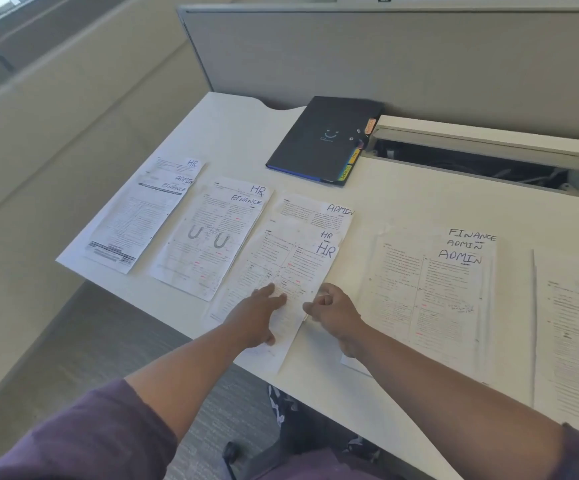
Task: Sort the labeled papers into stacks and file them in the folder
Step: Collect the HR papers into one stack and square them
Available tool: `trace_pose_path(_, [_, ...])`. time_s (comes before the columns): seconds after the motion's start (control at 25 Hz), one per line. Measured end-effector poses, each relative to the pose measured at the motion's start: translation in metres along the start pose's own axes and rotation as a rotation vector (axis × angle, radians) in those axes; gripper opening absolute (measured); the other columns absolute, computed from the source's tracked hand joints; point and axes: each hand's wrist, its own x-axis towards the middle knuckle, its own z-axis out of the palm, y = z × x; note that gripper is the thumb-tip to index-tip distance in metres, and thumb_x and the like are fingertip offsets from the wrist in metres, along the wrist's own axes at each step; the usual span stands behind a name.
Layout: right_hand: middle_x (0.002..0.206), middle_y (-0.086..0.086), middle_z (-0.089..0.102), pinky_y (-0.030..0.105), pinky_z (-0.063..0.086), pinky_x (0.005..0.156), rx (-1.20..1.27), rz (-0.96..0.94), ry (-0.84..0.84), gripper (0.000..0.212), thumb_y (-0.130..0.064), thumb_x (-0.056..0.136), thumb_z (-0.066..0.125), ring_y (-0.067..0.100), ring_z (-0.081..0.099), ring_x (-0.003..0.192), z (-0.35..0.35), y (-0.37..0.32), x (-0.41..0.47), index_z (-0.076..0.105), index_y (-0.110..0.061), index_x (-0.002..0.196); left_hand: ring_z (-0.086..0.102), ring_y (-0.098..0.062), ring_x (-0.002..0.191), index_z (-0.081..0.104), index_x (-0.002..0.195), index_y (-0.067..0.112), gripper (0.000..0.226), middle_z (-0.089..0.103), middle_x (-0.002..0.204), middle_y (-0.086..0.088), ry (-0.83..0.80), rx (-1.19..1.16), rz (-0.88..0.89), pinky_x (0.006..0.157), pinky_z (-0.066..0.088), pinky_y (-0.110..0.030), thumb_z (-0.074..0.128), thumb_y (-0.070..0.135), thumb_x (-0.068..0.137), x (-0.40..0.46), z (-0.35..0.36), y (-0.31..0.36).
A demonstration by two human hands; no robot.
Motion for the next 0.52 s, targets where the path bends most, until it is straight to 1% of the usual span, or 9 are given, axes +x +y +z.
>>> trace_pose_path(0.04, [0.088,-0.010,0.060,0.013,0.045,0.069,-0.020,-0.019,-0.006,0.033,-0.014,0.094,0.074,0.008,0.062,0.090,0.001,-0.001,0.000,0.057,-0.028,0.119,0.014,-0.025,0.161,0.026,0.164,0.038,0.108,0.006,0.175,0.010,0.004,0.000,-0.002,0.125,0.025,-0.045,0.090,0.016,0.080,0.000,0.000,0.000])
trace_pose_path(0.08, [0.091,-0.011,0.060,0.012,0.043,0.067,-0.049,-0.045,-0.009,0.030,-0.012,0.095,0.072,0.009,0.061,0.093,0.003,0.000,0.000,0.059,-0.028,0.116,0.014,-0.024,0.161,0.026,0.164,0.038,0.108,0.006,0.175,0.009,0.010,0.001,-0.003,0.125,0.025,-0.046,0.090,0.016,0.079,-0.001,0.000,0.001])
trace_pose_path(0.12, [0.097,-0.013,0.062,0.011,0.044,0.066,-0.077,-0.076,-0.010,0.032,-0.010,0.095,0.070,0.010,0.060,0.099,0.004,0.001,0.001,0.059,-0.029,0.118,0.015,-0.024,0.161,0.027,0.164,0.037,0.108,0.007,0.175,0.009,0.018,0.002,-0.004,0.125,0.026,-0.046,0.090,0.016,0.079,-0.001,0.001,0.001])
trace_pose_path(0.2, [0.118,-0.015,0.063,0.011,0.049,0.069,-0.153,-0.151,0.002,0.044,-0.009,0.095,0.067,0.011,0.058,0.113,0.006,0.003,0.000,0.056,-0.033,0.131,0.019,-0.025,0.160,0.029,0.163,0.036,0.108,0.009,0.175,0.008,0.028,0.008,0.001,0.124,0.028,-0.047,0.092,0.016,0.077,-0.002,0.000,0.002])
trace_pose_path(0.28, [0.140,-0.011,0.052,0.025,0.056,0.082,-0.290,-0.190,0.021,0.061,-0.018,0.096,0.065,0.013,0.056,0.119,0.008,0.007,0.002,0.042,-0.038,0.149,0.021,-0.026,0.159,0.029,0.163,0.035,0.109,0.008,0.175,0.007,0.022,0.013,0.007,0.124,0.030,-0.047,0.092,0.016,0.077,-0.002,-0.001,0.002])
trace_pose_path(0.32, [0.147,-0.011,0.042,0.030,0.055,0.081,-0.400,-0.188,0.027,0.069,-0.025,0.097,0.064,0.013,0.057,0.117,0.009,0.010,0.002,0.030,-0.042,0.155,0.020,-0.027,0.160,0.029,0.163,0.035,0.109,0.008,0.176,0.007,0.018,0.013,0.008,0.124,0.030,-0.047,0.092,0.016,0.077,-0.002,-0.001,0.002])
trace_pose_path(0.4, [0.154,-0.011,0.025,0.028,0.047,0.069,-0.608,-0.180,0.038,0.083,-0.037,0.098,0.060,0.013,0.060,0.108,0.010,0.013,0.001,0.007,-0.044,0.161,0.021,-0.027,0.160,0.029,0.163,0.035,0.108,0.008,0.175,0.008,0.019,0.011,0.007,0.123,0.031,-0.047,0.092,0.015,0.077,-0.003,-0.001,0.002])
trace_pose_path(0.44, [0.158,-0.012,0.018,0.029,0.046,0.068,-0.678,-0.190,0.041,0.086,-0.041,0.099,0.059,0.014,0.063,0.107,0.010,0.014,0.002,0.000,-0.043,0.161,0.020,-0.027,0.160,0.029,0.163,0.036,0.108,0.008,0.175,0.008,0.021,0.010,0.009,0.123,0.031,-0.047,0.092,0.015,0.077,-0.003,-0.001,0.002])
trace_pose_path(0.52, [0.163,-0.013,0.010,0.033,0.049,0.076,-0.746,-0.201,0.042,0.086,-0.045,0.099,0.057,0.016,0.064,0.112,0.011,0.016,0.004,-0.001,-0.041,0.162,0.020,-0.027,0.160,0.029,0.163,0.036,0.108,0.008,0.175,0.008,0.021,0.006,0.011,0.124,0.031,-0.048,0.091,0.015,0.078,-0.004,-0.001,0.002])
